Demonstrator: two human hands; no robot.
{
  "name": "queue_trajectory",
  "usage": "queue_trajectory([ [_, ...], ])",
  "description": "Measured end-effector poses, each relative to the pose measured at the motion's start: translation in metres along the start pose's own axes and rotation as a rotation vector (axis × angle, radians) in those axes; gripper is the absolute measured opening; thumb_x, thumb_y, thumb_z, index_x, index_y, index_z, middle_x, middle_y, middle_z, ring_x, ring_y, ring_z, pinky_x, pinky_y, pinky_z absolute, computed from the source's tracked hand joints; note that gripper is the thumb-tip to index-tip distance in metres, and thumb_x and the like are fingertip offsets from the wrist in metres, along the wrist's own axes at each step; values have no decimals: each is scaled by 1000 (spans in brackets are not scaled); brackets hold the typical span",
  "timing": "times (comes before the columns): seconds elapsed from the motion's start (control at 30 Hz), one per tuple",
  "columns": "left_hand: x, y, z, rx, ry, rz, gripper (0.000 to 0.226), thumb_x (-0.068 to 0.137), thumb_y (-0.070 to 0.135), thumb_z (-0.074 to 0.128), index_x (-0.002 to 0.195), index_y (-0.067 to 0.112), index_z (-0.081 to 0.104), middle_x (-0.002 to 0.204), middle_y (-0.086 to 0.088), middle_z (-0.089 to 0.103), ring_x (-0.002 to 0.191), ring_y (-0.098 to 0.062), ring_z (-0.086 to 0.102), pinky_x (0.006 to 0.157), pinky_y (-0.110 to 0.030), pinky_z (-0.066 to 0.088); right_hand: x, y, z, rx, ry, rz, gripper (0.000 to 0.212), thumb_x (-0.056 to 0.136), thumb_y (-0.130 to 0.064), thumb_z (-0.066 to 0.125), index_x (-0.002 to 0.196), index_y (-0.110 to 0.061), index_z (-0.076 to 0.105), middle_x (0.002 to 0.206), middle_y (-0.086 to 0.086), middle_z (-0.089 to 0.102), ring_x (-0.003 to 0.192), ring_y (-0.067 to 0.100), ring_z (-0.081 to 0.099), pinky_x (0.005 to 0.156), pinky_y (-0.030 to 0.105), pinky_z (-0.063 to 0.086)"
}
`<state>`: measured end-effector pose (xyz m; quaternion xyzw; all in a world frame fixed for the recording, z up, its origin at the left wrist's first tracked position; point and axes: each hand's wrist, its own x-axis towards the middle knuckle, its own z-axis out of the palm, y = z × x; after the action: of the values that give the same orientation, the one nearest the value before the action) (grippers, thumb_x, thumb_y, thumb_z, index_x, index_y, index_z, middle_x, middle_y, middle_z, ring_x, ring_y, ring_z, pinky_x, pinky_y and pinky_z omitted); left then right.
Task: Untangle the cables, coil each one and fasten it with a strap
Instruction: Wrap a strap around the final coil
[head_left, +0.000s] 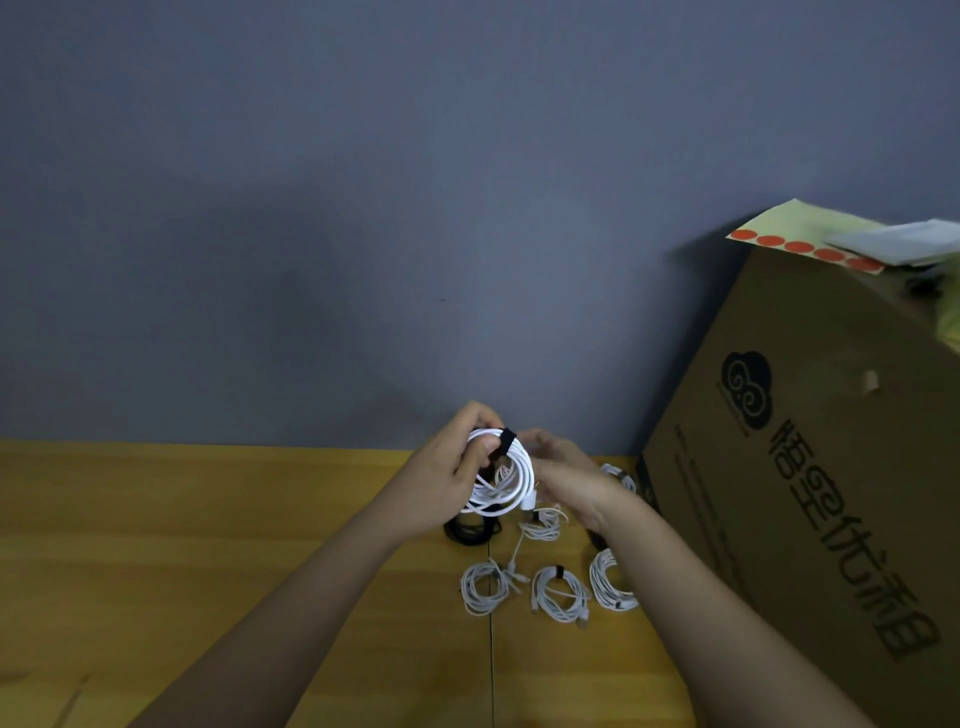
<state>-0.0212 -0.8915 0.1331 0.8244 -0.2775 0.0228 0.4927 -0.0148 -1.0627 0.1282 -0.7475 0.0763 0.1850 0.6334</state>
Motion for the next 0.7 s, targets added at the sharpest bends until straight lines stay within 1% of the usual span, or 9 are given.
queue_trajectory([
  [0.03,2,0,-1,28,15,-10,9,102,24,38,96,25,44,87,8,54,82,-8,54,74,-30,42,0,0,-4,-75,117,-68,25,87,-22,69,109,-20,57,114,5,61,97,15,59,81,28,48],
  [0.1,8,0,-1,75,37,-32,8,102,22,38,97,24,43,93,6,52,91,-13,49,74,-29,38,-7,-4,-7,-157,338,-278,18,88,-23,68,103,-27,58,114,1,59,104,13,55,84,25,44],
  [0.17,13,-1,0,97,40,-66,6,102,22,38,98,23,43,93,10,50,94,-13,47,76,-29,35,-18,-7,-6,-167,437,-559,14,89,-18,66,93,-31,62,103,-2,63,96,7,57,80,18,45],
  [0.27,18,2,1,58,26,-122,8,102,26,38,95,28,41,86,13,50,80,-6,50,73,-32,39,-31,-7,0,-388,403,-866,11,88,-11,67,91,-21,70,93,-8,66,87,3,57,77,11,43],
  [0.37,22,4,2,2,32,-150,15,101,24,42,89,33,40,90,13,53,84,-2,53,77,-29,41,-28,-2,-2,-713,411,-1032,14,85,-10,66,97,-12,72,94,-6,66,92,7,52,85,5,34],
  [0.47,23,3,3,-119,42,-197,16,99,20,49,89,31,44,95,6,56,94,-15,57,87,-35,44,-24,2,-9,-922,372,-1113,20,84,-4,67,102,-10,71,98,-3,65,98,14,50,86,15,39],
  [0.53,23,4,2,-174,23,-249,12,98,19,50,90,28,46,96,5,57,92,-14,57,83,-28,45,-25,2,-12,-1021,350,-1138,23,84,-5,67,105,-13,70,99,-4,63,98,16,50,75,26,48],
  [0.63,21,8,1,-302,-6,-312,8,98,17,52,92,22,49,96,4,60,85,-6,58,78,-17,45,-26,-1,-15,-1164,359,-1239,18,88,-17,60,103,-18,70,94,-3,62,91,18,55,57,30,51],
  [0.7,21,10,0,-342,-24,-336,7,97,16,53,92,20,51,95,2,62,86,-6,59,78,-15,46,-23,-3,-18,-1233,379,-1313,15,84,-15,68,99,-16,71,89,0,64,84,22,59,52,33,50],
])
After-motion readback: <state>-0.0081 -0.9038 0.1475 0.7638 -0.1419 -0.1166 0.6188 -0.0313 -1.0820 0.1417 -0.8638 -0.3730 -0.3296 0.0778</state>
